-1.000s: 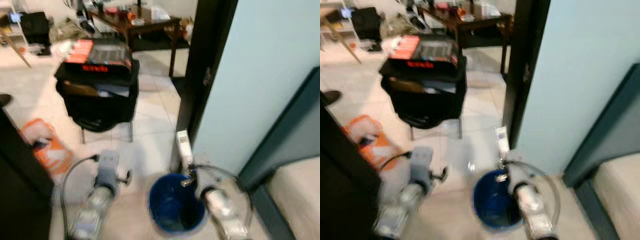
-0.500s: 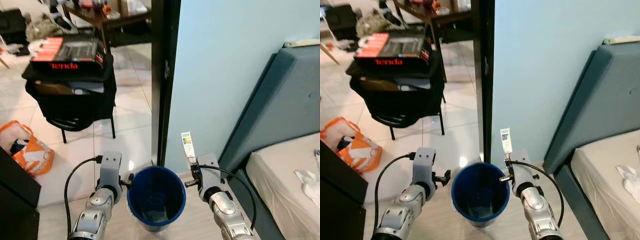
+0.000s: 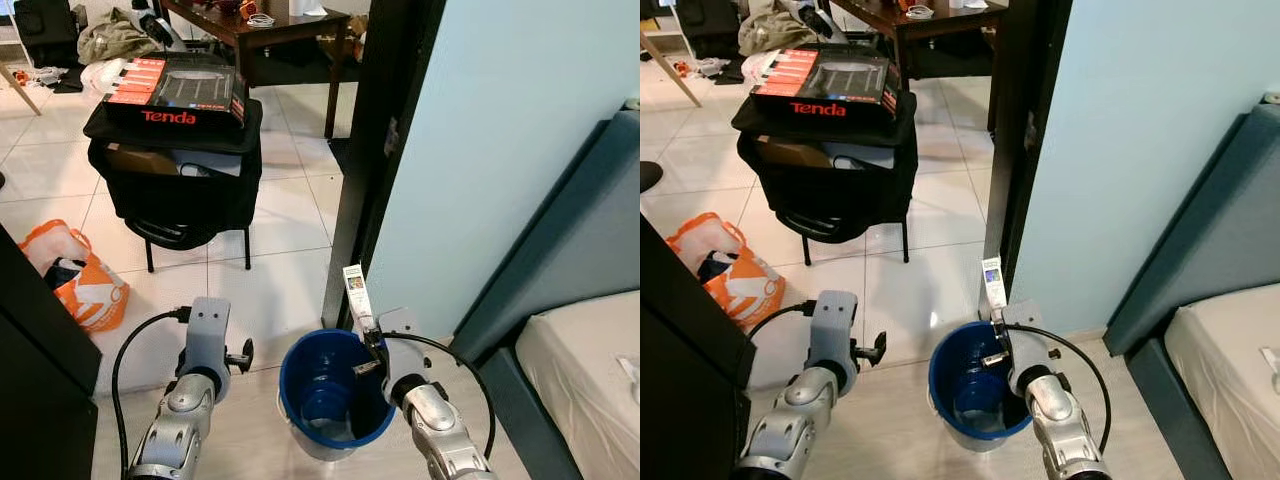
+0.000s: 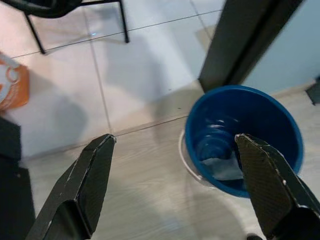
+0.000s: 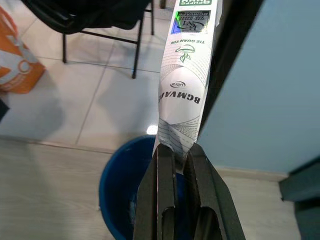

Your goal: Clean up the room

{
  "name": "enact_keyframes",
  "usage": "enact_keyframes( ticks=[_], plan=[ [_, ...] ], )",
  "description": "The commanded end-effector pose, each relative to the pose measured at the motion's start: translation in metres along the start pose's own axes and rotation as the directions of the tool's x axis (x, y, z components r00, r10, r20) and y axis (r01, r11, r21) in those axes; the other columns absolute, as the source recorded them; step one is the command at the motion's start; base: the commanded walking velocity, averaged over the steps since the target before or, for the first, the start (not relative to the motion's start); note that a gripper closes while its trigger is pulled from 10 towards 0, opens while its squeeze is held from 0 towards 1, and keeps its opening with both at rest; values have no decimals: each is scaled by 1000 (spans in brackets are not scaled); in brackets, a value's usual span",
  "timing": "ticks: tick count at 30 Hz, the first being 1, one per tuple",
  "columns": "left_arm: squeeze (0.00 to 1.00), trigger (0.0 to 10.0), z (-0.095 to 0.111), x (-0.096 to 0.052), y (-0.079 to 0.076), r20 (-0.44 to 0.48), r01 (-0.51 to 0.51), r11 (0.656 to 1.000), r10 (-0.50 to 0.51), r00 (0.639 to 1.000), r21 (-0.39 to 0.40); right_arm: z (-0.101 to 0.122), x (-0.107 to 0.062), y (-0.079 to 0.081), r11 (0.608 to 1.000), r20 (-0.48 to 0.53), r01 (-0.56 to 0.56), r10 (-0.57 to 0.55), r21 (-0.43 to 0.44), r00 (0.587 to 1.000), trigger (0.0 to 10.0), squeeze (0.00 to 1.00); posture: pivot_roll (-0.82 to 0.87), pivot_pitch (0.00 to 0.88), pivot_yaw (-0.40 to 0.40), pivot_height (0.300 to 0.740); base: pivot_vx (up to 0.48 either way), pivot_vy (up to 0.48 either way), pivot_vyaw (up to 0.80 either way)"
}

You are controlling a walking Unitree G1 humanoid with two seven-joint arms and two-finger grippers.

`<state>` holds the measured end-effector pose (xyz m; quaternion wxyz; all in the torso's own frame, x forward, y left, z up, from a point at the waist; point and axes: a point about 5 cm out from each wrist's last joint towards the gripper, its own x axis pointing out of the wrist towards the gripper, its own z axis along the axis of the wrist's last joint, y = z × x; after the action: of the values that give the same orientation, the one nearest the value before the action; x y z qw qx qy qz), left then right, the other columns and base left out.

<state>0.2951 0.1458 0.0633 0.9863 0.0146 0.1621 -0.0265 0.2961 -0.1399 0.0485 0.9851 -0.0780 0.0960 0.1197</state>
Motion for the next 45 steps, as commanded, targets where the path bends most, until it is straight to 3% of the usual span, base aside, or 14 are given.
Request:
enact_keyframes(
  ticks=[1,9,20,26,45],
  plan=[
    [0,10000,0,-1,-4,2,18,1000,-18,1000,14,-7,-3,-2,1000,-31,17,-17,1,999,10000,0,10,117,-26,732,0,0,0],
    [0,10000,-2,-1,-6,2,33,999,-33,999,10,-13,-5,-5,999,-64,48,-48,-12,997,10000,0,6,122,-25,732,0,0,0],
    [0,10000,-7,-2,-7,-12,53,998,-53,999,18,-31,-9,-8,997,-194,65,-71,-36,978,10000,0,7,126,-28,732,0,0,0],
    [0,10000,-4,-3,-8,3,81,997,-81,997,-1,-31,-8,-8,997,-197,67,-74,-40,978,10000,0,8,128,-28,732,40,0,0],
    [0,10000,-1,-3,-10,17,106,994,-106,994,-12,-30,-7,-8,996,-200,80,-85,-35,976,10000,0,8,126,-23,732,348,0,0]
  ],
)
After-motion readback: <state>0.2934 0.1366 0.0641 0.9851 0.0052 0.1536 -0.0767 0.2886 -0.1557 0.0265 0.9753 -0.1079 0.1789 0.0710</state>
